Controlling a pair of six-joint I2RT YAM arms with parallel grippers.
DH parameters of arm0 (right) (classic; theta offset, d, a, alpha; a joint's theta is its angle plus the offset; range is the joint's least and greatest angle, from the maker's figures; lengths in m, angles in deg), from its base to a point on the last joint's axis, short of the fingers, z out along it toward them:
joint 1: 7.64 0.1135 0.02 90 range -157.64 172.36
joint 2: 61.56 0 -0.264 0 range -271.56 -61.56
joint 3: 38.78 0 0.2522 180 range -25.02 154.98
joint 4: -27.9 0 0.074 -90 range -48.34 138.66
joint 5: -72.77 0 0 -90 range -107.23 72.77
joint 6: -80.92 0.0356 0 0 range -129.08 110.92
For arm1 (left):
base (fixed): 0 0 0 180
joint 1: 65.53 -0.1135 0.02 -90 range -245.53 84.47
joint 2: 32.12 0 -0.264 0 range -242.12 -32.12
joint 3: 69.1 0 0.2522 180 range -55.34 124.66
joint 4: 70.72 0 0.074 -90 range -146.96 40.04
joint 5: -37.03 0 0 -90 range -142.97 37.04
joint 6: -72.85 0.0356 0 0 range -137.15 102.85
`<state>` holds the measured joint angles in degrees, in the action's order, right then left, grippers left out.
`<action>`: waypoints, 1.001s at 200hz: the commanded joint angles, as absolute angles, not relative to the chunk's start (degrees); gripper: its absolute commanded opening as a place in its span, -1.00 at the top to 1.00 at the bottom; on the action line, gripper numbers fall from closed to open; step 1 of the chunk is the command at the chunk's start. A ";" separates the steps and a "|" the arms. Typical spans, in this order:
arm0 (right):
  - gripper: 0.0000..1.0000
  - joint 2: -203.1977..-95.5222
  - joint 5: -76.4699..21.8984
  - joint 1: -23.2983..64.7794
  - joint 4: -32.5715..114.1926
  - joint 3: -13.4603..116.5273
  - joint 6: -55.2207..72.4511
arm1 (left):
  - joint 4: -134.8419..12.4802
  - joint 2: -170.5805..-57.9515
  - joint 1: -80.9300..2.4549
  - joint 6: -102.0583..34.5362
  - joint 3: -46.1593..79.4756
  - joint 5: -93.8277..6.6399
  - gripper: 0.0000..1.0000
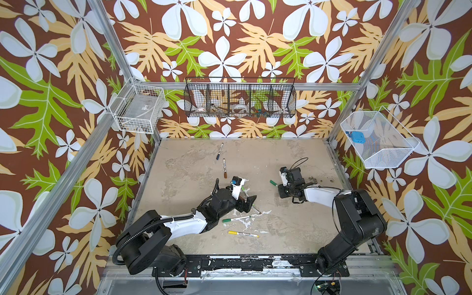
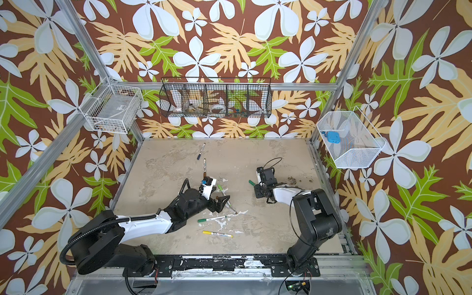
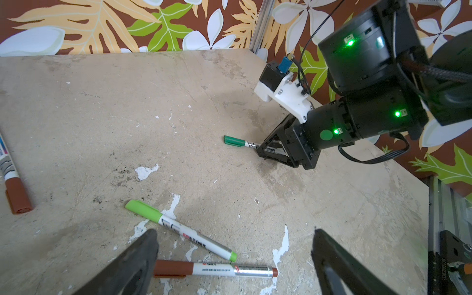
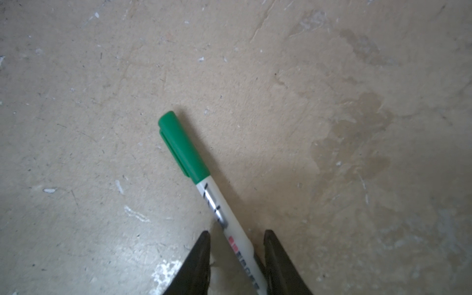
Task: Open the pen caps
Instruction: 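Lower the right gripper onto the green-capped marker and close on its barrel, then lift the green-capped marker with the right gripper while the left gripper approaches its cap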
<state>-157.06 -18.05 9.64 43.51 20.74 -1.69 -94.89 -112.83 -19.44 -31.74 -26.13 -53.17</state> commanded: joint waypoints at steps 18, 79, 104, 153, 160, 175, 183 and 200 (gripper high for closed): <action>0.44 -157.69 -19.69 9.62 44.63 21.04 -2.25 | -92.92 -112.76 -19.40 -30.49 -25.46 -55.70 -0.90; 0.63 -158.04 -20.74 9.76 45.08 21.18 -2.40 | -92.22 -113.21 -19.39 -30.66 -24.93 -55.96 -0.90; 0.75 -158.33 -21.01 9.85 45.26 21.30 -2.45 | -92.05 -113.22 -19.38 -30.64 -24.93 -56.04 -0.90; 0.95 -157.24 -22.13 10.20 45.08 21.14 -2.71 | -89.31 -112.76 -19.38 -31.57 -24.17 -61.39 -0.92; 0.97 -156.76 -22.49 10.19 45.18 21.15 -2.67 | -88.93 -112.64 -19.43 -32.19 -24.30 -62.99 -0.93; 0.99 -154.81 -24.54 10.27 44.57 20.60 -2.20 | -88.82 -111.57 -19.42 -33.17 -24.74 -65.03 -0.95; 0.99 -153.29 -27.09 10.20 43.73 20.16 -1.85 | -89.03 -110.66 -19.43 -33.33 -25.08 -65.04 -0.95; 0.99 -149.79 -33.84 10.35 41.01 19.10 -0.16 | -89.89 -108.28 -19.38 -34.28 -26.15 -64.96 -0.95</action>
<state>-153.43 -24.74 10.16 44.16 20.04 -2.08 -88.93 -110.60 -19.44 -32.27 -25.19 -62.57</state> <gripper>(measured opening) 0.055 0.977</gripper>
